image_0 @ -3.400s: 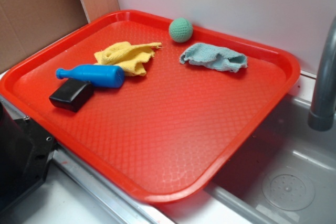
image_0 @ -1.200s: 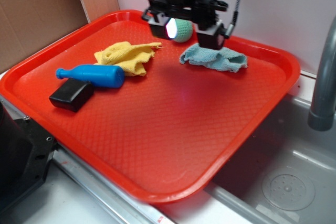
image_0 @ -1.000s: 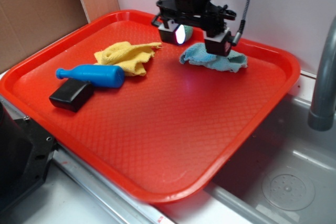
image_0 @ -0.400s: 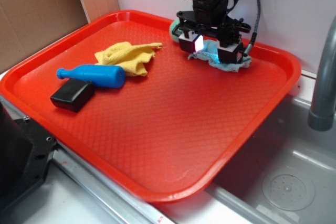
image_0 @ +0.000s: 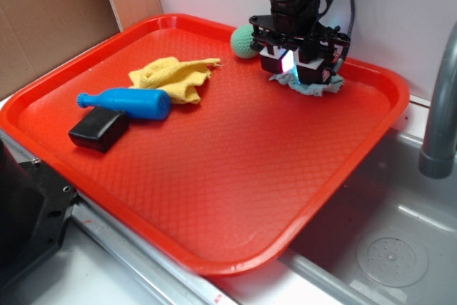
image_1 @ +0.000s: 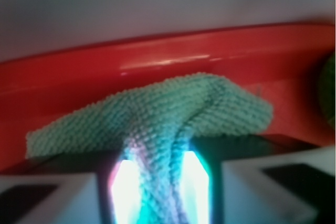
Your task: Grab the blue cloth.
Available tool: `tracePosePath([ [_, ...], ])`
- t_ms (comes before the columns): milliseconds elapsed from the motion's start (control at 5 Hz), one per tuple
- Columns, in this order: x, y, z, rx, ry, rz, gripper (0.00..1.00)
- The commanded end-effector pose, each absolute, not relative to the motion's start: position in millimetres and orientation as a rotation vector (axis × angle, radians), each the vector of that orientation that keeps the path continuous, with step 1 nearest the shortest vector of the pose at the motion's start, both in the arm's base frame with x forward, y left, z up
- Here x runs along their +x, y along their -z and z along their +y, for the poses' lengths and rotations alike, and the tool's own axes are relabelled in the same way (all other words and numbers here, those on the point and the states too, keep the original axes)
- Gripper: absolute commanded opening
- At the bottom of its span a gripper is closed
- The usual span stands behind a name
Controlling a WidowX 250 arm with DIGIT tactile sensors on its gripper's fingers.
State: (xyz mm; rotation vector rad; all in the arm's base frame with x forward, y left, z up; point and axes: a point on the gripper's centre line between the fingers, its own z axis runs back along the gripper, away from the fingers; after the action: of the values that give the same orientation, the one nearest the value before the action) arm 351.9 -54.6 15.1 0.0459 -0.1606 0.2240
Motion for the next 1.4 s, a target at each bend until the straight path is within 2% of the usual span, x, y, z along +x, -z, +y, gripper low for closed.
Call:
tracePosePath([
  [0,349.6,-27.3,-32.9,0.049,-0.245,-0.132,0.0],
  [200,341.4,-49.4,-25.1,0.053,-0.257,-0.127,0.0],
  [400,323.1,-86.0,-17.2,0.074,-0.3,-0.137,0.0],
  [600,290.7,-118.2,-16.4,0.069,-0.325,-0.116,0.0],
  [800,255.4,-144.5,-15.6,0.023,-0.329,-0.087,0.0],
  [1000,208.1,-166.8,-16.5,-0.032,-0.309,-0.054,0.0],
  [1200,177.7,-172.0,-19.2,-0.057,-0.293,-0.041,0.0],
])
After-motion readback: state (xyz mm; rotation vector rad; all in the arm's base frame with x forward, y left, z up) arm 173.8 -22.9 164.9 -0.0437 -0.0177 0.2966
